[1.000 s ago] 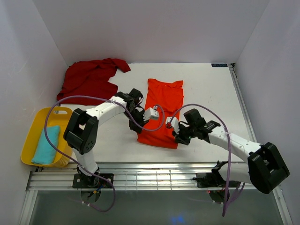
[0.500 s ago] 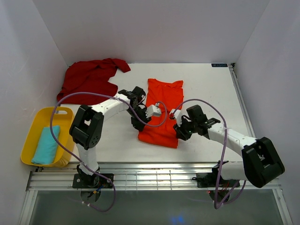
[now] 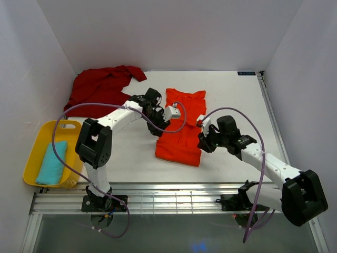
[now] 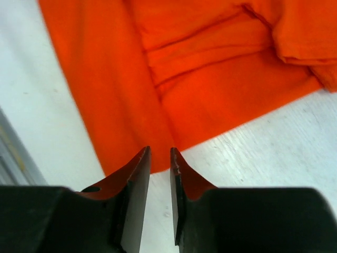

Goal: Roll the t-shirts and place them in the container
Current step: Roll the T-shirt to the center of the board.

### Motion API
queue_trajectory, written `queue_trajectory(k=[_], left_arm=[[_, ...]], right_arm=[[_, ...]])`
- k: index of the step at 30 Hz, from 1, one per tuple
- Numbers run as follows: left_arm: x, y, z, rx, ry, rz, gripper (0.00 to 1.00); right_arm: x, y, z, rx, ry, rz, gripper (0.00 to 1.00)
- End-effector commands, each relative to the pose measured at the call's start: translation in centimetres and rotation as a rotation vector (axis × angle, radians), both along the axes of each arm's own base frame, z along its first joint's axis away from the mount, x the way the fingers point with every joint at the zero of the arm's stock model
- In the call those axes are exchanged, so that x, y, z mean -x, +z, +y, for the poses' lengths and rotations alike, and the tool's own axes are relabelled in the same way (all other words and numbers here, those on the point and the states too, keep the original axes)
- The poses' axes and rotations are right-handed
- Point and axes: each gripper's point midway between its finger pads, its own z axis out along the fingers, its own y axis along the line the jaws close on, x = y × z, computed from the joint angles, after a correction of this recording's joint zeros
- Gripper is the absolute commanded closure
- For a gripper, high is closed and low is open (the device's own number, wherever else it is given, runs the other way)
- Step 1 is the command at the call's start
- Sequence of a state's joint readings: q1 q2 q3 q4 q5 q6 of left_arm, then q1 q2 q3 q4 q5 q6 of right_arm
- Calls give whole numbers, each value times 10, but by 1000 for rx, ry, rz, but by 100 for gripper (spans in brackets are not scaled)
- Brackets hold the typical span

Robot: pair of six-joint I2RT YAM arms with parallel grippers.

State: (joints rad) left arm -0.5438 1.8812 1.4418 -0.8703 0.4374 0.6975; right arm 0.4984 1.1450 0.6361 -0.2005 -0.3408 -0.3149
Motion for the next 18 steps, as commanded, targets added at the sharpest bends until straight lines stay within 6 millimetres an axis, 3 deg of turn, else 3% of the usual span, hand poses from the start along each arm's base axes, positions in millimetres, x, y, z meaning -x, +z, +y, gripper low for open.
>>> queue_trajectory(k=[1,5,6,9,13,18], left_arm=[[-7,46,-6,94,34,-85,58],[25,31,5,85,23,-30,60],[37,19,12,61,27,-5,60],[51,7,10,32,27,-5,62],[51,-2,-1,21,25,-4,62],[42,-25,7,-54,-5,-21,64]], right_arm=[[26,11,24,-166,90,83,73],[38,-2,26,-211,50,176,79],[38,-5,26,-216,41,181,80],[36,-13,27,-220,24,199,83],[24,-22,25,-208,-43,189,83],[13,-43,15,-103,-133,255,85]])
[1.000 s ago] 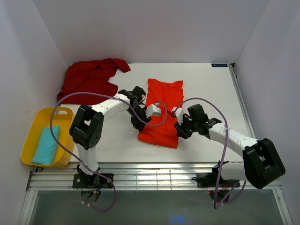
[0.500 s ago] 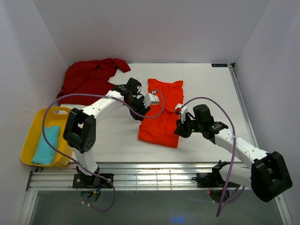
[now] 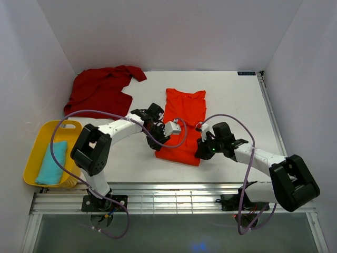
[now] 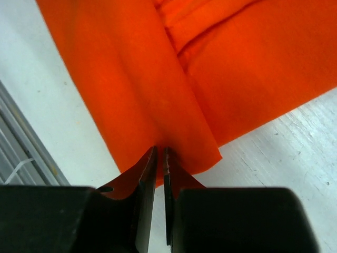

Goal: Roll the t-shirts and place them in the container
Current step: Roll the T-shirt to the center of the board.

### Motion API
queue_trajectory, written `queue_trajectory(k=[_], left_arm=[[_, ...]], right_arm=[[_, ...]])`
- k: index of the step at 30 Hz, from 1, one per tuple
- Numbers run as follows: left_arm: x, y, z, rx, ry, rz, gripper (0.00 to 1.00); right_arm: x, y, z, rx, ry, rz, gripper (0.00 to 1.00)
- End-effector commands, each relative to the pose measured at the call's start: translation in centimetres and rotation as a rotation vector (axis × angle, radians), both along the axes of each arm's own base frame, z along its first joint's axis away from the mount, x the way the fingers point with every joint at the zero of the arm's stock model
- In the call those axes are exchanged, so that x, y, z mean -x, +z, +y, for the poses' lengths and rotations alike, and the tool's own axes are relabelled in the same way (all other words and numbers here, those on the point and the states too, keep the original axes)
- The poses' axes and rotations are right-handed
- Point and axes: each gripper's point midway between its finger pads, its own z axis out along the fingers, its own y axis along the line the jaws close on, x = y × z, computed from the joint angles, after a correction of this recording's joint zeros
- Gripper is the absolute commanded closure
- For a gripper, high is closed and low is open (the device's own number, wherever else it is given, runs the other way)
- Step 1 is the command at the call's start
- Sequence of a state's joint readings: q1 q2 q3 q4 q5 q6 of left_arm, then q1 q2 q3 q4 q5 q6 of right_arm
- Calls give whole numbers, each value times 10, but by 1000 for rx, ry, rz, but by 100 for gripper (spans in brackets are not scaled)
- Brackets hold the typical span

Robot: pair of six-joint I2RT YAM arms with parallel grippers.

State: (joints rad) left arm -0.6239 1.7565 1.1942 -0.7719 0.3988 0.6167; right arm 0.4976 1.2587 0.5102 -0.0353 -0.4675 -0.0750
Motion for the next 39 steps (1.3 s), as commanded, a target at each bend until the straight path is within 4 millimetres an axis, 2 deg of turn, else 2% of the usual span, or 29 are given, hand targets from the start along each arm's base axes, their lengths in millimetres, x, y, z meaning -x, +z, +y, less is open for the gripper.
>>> queue_trajectory(k=[1,5,13,16,18,20,23,25,26,27,28,29,30,31,33,34,36,37,39], left_arm=[[-11,-9,6,-23,-45,-69,64],[-15,-20,18,-71,-74,-128,64],[-17,-8,5,-24,-30,-120,62],[-12,9,9,-29,-60,-147,62],[-8,20,14,-26,-103,-184,61],[-6,30,30,-42,-208,-307,60],[-20,37,45,-56,-264,-564,59],[-19,44,36,-22,-333,-666,54],[-7,42,35,-11,-370,-691,50],[-1,42,30,-7,-402,-722,43],[11,45,9,28,-459,-778,39],[22,33,10,21,-470,-773,37],[26,29,8,6,-476,-777,36],[31,25,2,11,-487,-776,36],[30,15,1,-7,-447,-739,36],[25,16,-1,-9,-426,-755,36],[18,17,2,-30,-386,-781,36],[21,17,-1,-5,-396,-777,35],[30,13,-3,32,-441,-765,33]], right_arm=[[-19,1,-3,41,-83,-2,85],[-23,-5,-7,67,-117,12,85],[-20,-5,-3,59,-83,23,83],[-22,12,0,29,-41,-46,81],[-22,37,6,-28,2,-125,78],[-21,65,11,-83,58,-236,75],[-16,90,12,-134,108,-370,68],[-11,92,11,-133,136,-426,62],[-11,100,10,-133,163,-502,58],[-8,99,9,-123,183,-522,54],[-2,97,11,-115,216,-543,53],[-1,100,12,-103,248,-597,52],[1,93,10,-69,253,-601,50],[12,83,15,-45,299,-597,49],[12,67,11,63,318,-629,47],[28,55,16,93,385,-612,46],[34,40,17,153,426,-600,45],[39,36,20,160,444,-593,45],[35,25,16,195,417,-581,43]])
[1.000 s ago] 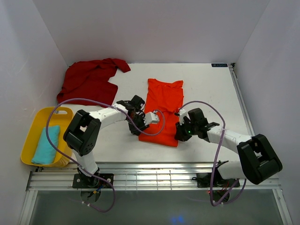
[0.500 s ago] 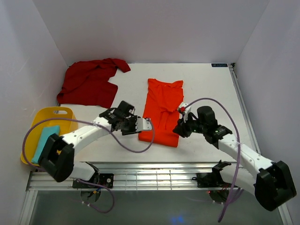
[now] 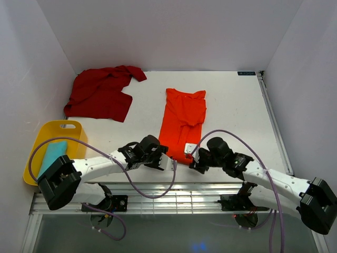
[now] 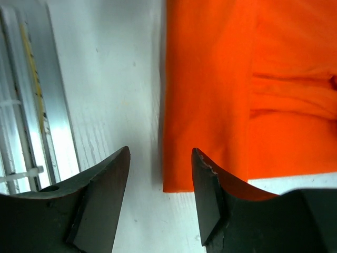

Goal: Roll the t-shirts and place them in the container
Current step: Roll the T-shirt to the center of the board.

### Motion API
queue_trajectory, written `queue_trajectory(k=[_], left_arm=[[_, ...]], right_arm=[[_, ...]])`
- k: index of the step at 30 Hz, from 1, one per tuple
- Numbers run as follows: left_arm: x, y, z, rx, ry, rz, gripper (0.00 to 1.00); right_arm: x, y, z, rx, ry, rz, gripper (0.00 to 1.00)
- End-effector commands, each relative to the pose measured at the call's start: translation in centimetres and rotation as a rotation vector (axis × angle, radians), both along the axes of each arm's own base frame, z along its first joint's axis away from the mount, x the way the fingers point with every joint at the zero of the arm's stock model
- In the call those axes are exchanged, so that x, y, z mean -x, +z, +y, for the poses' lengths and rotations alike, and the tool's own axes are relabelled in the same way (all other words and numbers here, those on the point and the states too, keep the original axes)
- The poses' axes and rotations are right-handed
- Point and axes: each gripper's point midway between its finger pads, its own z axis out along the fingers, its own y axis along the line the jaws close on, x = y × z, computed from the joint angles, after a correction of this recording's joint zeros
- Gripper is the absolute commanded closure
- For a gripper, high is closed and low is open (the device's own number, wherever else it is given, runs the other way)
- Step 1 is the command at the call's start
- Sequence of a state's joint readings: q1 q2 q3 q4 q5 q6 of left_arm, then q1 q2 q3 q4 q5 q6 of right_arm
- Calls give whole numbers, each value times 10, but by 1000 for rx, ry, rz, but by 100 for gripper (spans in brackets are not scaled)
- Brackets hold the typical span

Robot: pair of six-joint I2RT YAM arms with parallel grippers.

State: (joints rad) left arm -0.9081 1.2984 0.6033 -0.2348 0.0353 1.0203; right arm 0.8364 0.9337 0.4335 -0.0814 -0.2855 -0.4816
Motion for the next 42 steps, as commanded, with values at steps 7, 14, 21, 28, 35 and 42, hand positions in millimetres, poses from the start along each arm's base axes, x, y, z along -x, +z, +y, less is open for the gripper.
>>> queue_trajectory(k=[7,14,21,28,35,42], left_arm=[[-2,0,-4,53,-15,-43,32],[-11,-9,-3,50,63,71,36],[-3,-20,-4,70,97,135,38],[-3,-8,-12,103,112,172,76],[6,-8,-7,77,116,232,100],[30,13,-1,47,118,412,100]], right_arm=[[-18,-39,-23,203,-90,-38,37],[-19,-54,-26,268,-97,0,37],[-22,-59,-21,281,-99,24,41],[-16,-63,-20,320,-77,85,75],[-6,-40,-12,240,-17,74,92],[33,-22,-19,260,149,181,92]])
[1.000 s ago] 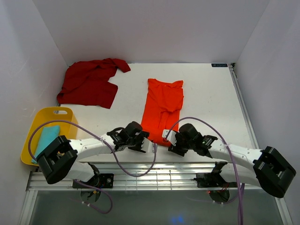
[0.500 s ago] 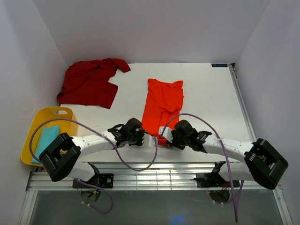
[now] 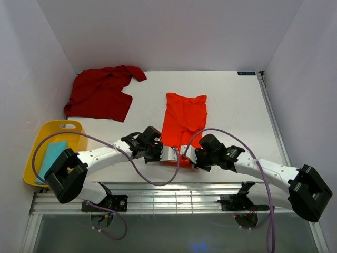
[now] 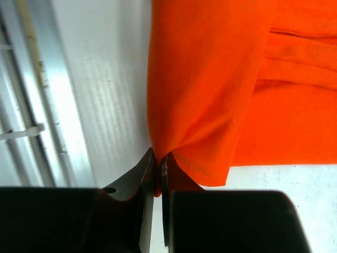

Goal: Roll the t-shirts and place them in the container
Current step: Roll the T-shirt to the center of the board.

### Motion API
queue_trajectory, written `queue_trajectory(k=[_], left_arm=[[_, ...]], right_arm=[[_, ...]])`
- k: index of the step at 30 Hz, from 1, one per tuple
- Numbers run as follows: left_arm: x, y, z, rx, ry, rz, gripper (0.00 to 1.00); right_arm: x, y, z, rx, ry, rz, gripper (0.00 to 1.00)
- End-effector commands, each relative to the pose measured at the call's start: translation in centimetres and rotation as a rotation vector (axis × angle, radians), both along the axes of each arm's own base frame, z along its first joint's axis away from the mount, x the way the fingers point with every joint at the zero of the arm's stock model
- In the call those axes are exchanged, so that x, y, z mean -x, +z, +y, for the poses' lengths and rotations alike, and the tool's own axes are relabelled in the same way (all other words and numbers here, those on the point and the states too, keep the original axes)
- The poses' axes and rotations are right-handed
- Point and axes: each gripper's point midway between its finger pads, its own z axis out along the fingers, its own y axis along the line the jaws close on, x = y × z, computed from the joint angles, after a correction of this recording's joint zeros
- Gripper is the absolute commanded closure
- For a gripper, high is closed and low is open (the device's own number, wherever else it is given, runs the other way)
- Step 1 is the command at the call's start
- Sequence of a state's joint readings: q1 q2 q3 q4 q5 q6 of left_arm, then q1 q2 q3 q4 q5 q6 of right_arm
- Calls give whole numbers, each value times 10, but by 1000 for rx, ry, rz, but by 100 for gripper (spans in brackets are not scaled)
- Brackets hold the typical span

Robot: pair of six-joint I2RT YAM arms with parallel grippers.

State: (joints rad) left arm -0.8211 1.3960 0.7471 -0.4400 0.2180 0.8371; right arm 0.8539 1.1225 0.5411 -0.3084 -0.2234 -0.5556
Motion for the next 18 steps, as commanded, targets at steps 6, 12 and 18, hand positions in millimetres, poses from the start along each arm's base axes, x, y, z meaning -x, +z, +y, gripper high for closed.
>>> queue_trajectory(k=[6,12,18], left_arm=[[53,34,7,-5,32,336,100],[34,45,7,37,104,474,100],[1,45,-9,34,160,639,100]], right_arm=[[37,35,5,-39,174,122,92],[38,36,-2,-10,133,160,92],[-2,20,-9,38,-43,157,92]])
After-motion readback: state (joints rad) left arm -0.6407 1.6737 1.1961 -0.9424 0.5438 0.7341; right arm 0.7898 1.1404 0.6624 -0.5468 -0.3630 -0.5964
